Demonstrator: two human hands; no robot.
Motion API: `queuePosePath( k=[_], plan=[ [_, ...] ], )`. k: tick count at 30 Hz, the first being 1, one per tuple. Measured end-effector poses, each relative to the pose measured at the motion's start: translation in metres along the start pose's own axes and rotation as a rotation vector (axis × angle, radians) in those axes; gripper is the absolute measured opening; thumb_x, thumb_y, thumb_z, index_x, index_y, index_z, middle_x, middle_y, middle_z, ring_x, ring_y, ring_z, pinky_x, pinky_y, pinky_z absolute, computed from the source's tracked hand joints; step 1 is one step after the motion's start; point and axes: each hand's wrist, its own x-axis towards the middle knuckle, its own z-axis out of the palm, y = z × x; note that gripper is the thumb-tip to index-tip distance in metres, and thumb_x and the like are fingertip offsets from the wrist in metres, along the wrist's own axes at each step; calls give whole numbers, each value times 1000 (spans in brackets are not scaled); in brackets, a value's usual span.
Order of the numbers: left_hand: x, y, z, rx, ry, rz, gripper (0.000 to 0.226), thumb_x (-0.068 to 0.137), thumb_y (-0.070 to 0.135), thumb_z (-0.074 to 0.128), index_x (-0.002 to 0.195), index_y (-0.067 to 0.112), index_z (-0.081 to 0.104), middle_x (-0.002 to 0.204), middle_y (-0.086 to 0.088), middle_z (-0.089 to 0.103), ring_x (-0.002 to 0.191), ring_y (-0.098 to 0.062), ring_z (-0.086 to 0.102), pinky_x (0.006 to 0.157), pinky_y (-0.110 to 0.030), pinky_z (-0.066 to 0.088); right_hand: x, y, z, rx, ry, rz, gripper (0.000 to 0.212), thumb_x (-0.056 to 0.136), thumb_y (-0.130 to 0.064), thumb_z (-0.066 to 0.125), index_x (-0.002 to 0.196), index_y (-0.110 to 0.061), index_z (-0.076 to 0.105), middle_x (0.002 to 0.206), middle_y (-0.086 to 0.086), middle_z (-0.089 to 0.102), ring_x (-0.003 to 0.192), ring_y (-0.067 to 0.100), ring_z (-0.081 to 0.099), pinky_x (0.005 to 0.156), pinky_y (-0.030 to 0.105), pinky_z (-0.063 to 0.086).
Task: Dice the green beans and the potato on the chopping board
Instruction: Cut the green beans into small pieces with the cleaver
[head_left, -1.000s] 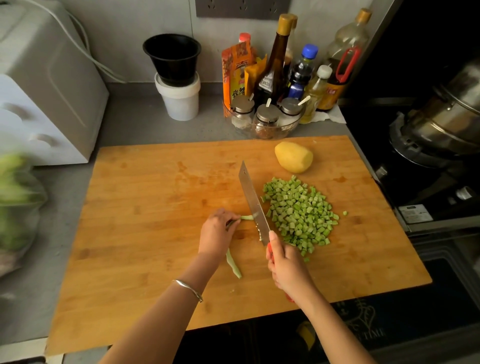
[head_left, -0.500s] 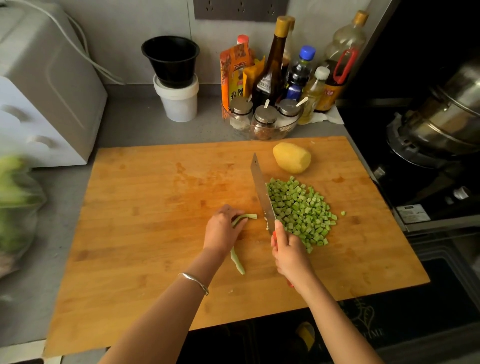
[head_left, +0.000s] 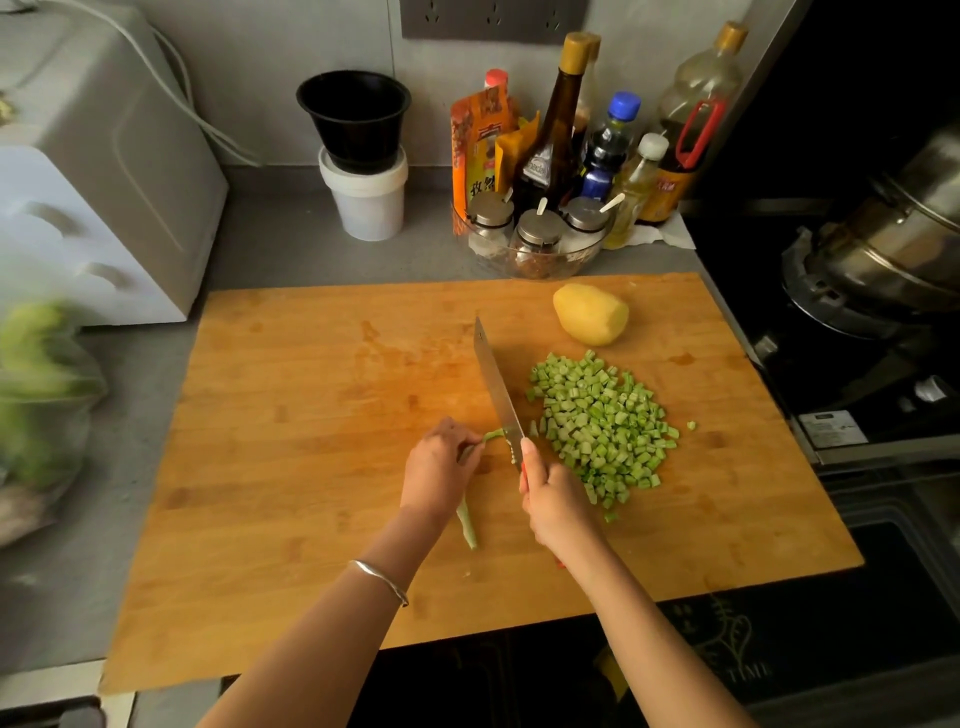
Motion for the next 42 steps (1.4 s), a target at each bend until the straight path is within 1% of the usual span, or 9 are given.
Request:
queuePosePath(
  k=[5, 11, 18, 22, 28, 31, 36, 39, 42],
  plan=[
    [12, 1, -6, 72, -58, 77, 15, 88, 23, 67, 96, 13, 74, 89, -3, 64, 78, -22, 60, 63, -30, 47, 3, 10, -10, 82, -3, -18, 59, 95, -63, 29, 62, -17, 46, 39, -7, 37, 38, 14, 35, 47, 28, 25],
    [14, 7, -16, 117, -45, 52, 29, 84, 43, 67, 104, 22, 67, 96, 7, 61, 83, -14, 57, 64, -28, 48, -9, 16, -23, 159, -18, -46, 57, 96, -60, 29, 64, -16, 44, 40, -8, 32, 36, 10, 30, 43, 24, 23],
    [2, 3, -21, 133, -47, -32, 13, 87, 26, 65, 97, 19, 70, 91, 2, 64, 78, -19, 60, 63, -30, 48, -14, 11, -15, 162, -69, -71, 57, 98, -58, 30, 63, -15, 45, 40, -8, 34, 36, 11, 32, 45, 26, 25],
    [1, 4, -16, 70, -40, -39, 9, 85, 19, 68, 91, 12, 71, 91, -6, 65, 75, -25, 62, 63, -35, 50, -9, 10, 0, 30, -14, 8, 61, 95, -65, 30, 63, -17, 49, 49, -6, 44, 45, 18, 42, 51, 29, 32],
    [6, 5, -16, 96, -46, 6, 13, 88, 21, 65, 97, 14, 71, 97, -5, 65, 79, -25, 62, 64, -32, 50, 2, 9, 1, 130, 15, -6, 59, 94, -64, 31, 60, -18, 47, 38, -8, 39, 42, 16, 38, 47, 29, 27],
    [13, 9, -13, 83, -50, 19, 17, 90, 25, 63, 103, 18, 70, 100, -1, 65, 82, -22, 62, 65, -29, 47, -1, 16, -10, 172, 11, -19, 58, 94, -64, 30, 61, -18, 45, 40, -7, 36, 39, 13, 34, 46, 29, 24],
    [7, 8, -9, 71, -24, 1, 20, 86, 26, 67, 104, 18, 68, 99, 1, 63, 83, -21, 60, 66, -33, 50, -9, 14, -18, 237, -54, -7, 55, 97, -59, 32, 64, -16, 44, 45, -5, 35, 36, 13, 31, 40, 23, 22],
    [4, 6, -9, 58, -14, 7, 14, 85, 19, 68, 99, 15, 71, 94, -2, 64, 79, -23, 61, 66, -36, 51, -12, 10, -15, 188, -68, -10, 57, 98, -58, 32, 63, -16, 45, 44, -5, 37, 37, 13, 34, 41, 25, 25],
    [5, 6, -8, 56, -8, 15, 12, 85, 17, 69, 96, 14, 72, 89, -3, 64, 75, -23, 61, 64, -31, 49, -7, 8, -4, 88, -17, 15, 61, 97, -61, 32, 60, -16, 47, 37, -7, 39, 40, 15, 38, 46, 27, 28]
  ],
)
